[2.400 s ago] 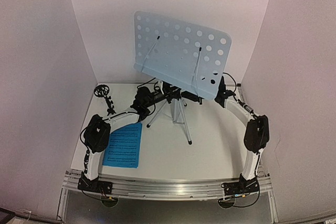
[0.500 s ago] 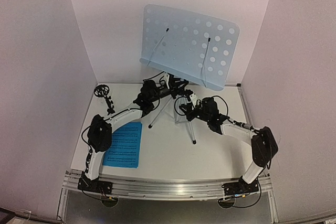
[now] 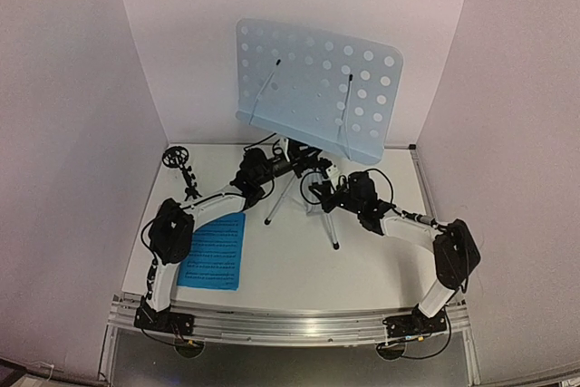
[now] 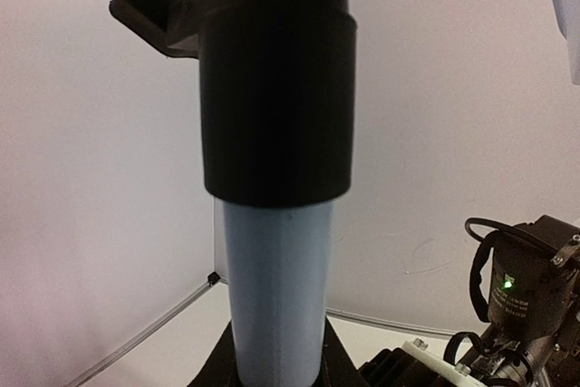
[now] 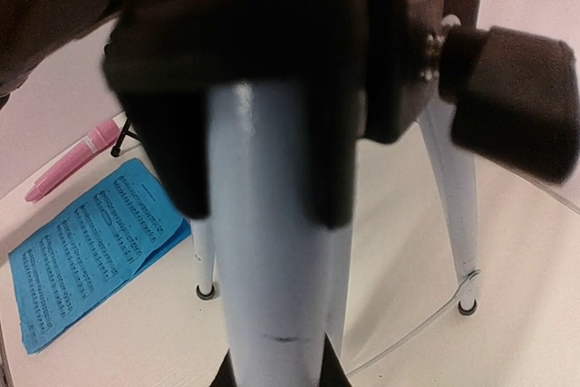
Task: Pack up the instrument practice props
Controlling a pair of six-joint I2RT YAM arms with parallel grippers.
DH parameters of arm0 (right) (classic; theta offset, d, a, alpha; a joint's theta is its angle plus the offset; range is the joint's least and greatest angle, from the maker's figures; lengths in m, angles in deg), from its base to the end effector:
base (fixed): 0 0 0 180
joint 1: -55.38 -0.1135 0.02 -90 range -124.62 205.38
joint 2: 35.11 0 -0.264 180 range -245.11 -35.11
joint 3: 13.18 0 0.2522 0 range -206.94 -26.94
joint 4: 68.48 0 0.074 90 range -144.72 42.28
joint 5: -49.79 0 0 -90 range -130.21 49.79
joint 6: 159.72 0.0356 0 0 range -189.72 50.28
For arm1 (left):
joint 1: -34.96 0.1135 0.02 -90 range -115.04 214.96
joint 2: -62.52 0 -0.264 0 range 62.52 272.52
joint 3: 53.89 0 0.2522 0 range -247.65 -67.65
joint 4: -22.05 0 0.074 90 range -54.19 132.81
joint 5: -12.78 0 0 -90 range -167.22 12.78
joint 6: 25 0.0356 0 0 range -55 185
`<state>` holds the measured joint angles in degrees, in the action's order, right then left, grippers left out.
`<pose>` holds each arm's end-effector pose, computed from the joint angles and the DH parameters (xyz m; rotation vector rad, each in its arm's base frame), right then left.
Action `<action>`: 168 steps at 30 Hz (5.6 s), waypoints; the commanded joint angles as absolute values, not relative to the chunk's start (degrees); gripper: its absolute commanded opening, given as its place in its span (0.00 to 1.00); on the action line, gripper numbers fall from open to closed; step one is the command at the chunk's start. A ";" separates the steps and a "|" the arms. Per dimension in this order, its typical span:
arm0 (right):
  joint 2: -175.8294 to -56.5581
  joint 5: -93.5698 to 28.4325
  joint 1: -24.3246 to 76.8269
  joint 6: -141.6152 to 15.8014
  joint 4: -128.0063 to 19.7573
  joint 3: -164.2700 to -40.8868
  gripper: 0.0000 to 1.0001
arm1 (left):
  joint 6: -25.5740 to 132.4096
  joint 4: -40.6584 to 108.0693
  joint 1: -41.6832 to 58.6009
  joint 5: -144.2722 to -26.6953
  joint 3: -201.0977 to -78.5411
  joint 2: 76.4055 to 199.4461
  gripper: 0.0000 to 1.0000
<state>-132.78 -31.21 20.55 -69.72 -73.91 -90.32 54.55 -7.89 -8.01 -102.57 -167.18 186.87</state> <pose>0.3225 0.2312 0.2583 -0.6657 1.7465 0.5678 0.3679 -0.3635 0.3174 0.7497 1.1232 -1.0687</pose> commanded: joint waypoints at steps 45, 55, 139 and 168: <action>-133.84 -32.38 19.58 -72.00 -81.54 -93.40 0.00 | 54.86 4.54 -9.77 -94.87 -175.46 183.63 0.51; -133.16 -33.55 19.61 -74.57 -81.32 -96.03 0.00 | 53.39 8.62 -9.69 -95.72 -179.53 185.63 0.02; -135.17 -44.18 20.92 -67.90 -105.73 -111.80 0.00 | 56.82 33.08 -10.22 -107.81 -188.74 187.71 0.00; -133.64 -39.09 20.90 -66.36 -105.51 -98.05 0.00 | 70.16 18.33 -5.54 -122.53 -153.02 168.87 0.74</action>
